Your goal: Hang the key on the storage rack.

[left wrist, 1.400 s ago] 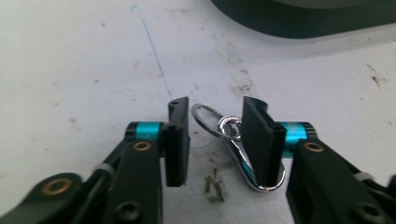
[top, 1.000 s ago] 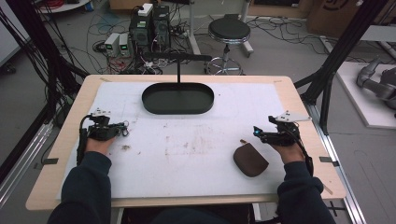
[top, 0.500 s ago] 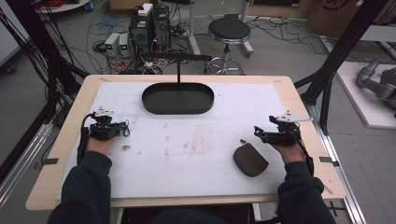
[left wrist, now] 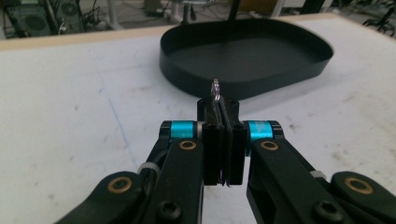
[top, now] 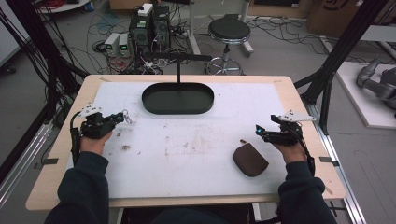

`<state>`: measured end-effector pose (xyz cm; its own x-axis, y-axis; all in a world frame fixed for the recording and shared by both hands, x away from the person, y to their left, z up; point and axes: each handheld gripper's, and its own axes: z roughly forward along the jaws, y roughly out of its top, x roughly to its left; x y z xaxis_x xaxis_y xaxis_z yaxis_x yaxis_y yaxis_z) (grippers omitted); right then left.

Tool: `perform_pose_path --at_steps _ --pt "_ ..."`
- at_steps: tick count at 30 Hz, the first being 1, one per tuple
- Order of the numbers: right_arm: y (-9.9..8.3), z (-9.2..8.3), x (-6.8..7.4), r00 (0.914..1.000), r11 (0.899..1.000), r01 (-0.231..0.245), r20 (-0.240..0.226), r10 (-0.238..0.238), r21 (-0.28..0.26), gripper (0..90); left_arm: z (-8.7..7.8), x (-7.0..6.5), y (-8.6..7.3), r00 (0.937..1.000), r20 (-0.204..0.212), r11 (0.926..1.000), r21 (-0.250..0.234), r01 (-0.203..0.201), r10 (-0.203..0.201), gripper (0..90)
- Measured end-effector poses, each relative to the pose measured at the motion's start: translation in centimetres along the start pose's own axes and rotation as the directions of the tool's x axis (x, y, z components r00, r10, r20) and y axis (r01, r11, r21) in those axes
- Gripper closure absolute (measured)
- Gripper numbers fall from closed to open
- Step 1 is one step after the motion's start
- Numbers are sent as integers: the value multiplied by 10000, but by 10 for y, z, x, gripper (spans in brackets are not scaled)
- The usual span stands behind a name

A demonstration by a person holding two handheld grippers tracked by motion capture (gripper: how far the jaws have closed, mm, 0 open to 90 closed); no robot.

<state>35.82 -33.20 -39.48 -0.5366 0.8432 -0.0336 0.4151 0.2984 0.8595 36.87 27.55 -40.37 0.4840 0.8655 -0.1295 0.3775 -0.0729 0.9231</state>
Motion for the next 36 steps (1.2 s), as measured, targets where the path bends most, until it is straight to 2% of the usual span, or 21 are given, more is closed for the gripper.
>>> perform_pose_path --at_steps 4,10,15,19,20,24,27,28,31,34,36 --pt "0 0 -4 10000 9999 -88 43 89 -126 216 -4 -11 20 9985 247 9966 -675 -477 495 881" --pt "1 1 -4 10000 9999 -90 -23 89 -127 216 6 -15 51 9959 569 9905 -1220 -636 709 881" --pt "2 1 -5 9999 9998 -94 -49 94 -187 216 25 -12 84 9903 836 9880 -1169 -1007 1108 881" --pt "2 1 -5 9999 9998 -112 -58 111 -193 215 42 -6 106 9869 1067 9862 -1260 -1072 1210 881" --pt "2 1 -5 9999 9997 -138 -48 137 -220 216 48 -5 111 9865 1067 9871 -1145 -1115 1238 881" --pt "2 0 -6 9998 9995 -211 -68 210 -215 215 70 0 125 9843 1205 9857 -1237 -1140 1290 881" --pt "2 1 -6 9998 9995 -166 -95 163 -251 216 83 5 133 9852 1211 9867 -1231 -1064 1214 880" --pt "2 1 -6 9998 9995 -166 -95 163 -251 216 87 7 135 9853 1303 9875 -1257 -946 1109 880" --pt "2 1 -6 9998 9996 -152 -97 150 -252 215 98 11 138 9844 1360 9895 -1066 -971 1113 880" --pt "2 0 -7 9998 9995 -206 -86 204 -258 215 107 13 140 9862 1347 9900 -1155 -806 960 880" --pt "1 -1 -7 9996 9992 -276 -87 274 -278 216 113 14 140 9869 1332 9915 -1046 -773 910 880"
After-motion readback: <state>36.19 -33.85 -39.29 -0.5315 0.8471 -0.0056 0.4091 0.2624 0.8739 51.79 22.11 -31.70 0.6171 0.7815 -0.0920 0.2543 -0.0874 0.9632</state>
